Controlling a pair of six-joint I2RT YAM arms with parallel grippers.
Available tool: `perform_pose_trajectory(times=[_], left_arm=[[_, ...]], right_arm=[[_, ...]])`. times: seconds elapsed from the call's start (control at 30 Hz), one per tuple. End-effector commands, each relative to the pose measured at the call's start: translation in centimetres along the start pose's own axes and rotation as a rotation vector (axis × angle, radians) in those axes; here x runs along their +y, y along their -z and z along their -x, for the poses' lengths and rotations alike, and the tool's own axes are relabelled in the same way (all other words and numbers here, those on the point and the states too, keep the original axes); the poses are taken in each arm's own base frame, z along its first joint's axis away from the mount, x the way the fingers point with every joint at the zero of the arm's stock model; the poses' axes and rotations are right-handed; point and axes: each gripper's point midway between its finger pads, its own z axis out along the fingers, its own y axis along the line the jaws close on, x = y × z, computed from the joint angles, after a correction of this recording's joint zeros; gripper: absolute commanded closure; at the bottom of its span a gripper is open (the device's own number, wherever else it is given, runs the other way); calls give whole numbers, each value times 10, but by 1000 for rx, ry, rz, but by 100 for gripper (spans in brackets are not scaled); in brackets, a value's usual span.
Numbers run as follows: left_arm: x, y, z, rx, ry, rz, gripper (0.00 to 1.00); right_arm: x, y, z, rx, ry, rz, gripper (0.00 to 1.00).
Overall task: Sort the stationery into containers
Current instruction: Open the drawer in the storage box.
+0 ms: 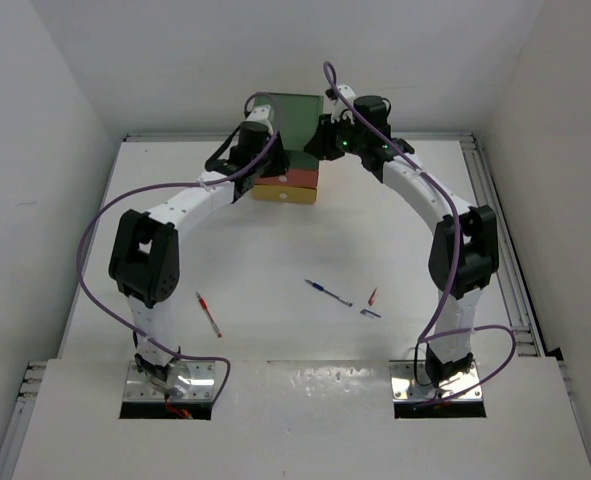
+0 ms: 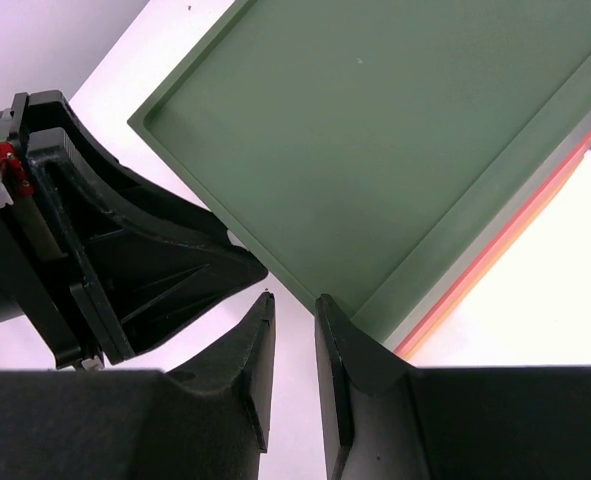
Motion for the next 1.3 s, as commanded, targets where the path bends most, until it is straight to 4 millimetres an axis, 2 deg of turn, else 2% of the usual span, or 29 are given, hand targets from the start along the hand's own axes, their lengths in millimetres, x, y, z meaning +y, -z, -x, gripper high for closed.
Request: perform_pose_trajectory(times=[0.0, 0.27, 0.9, 1.03, 1.07, 1.27], left_arm=[[-11, 5, 34, -89, 9, -9, 62], [-14, 12, 45, -114, -26, 45, 56], [-13, -1, 38, -84, -53, 106, 59], [-11, 0, 41, -93, -60, 121, 69], [-11, 0, 41, -95, -60, 123, 75], [-16, 6, 40, -94, -71, 124, 94]], right_arm=[[4, 2, 6, -16, 6, 19, 78], [5, 2, 5, -17, 4, 21, 78], [4, 0, 4, -14, -5, 23, 78], [5, 1, 3, -12, -6, 25, 78], [6, 1, 4, -14, -4, 28, 78], [7, 1, 3, -14, -6, 33, 78]])
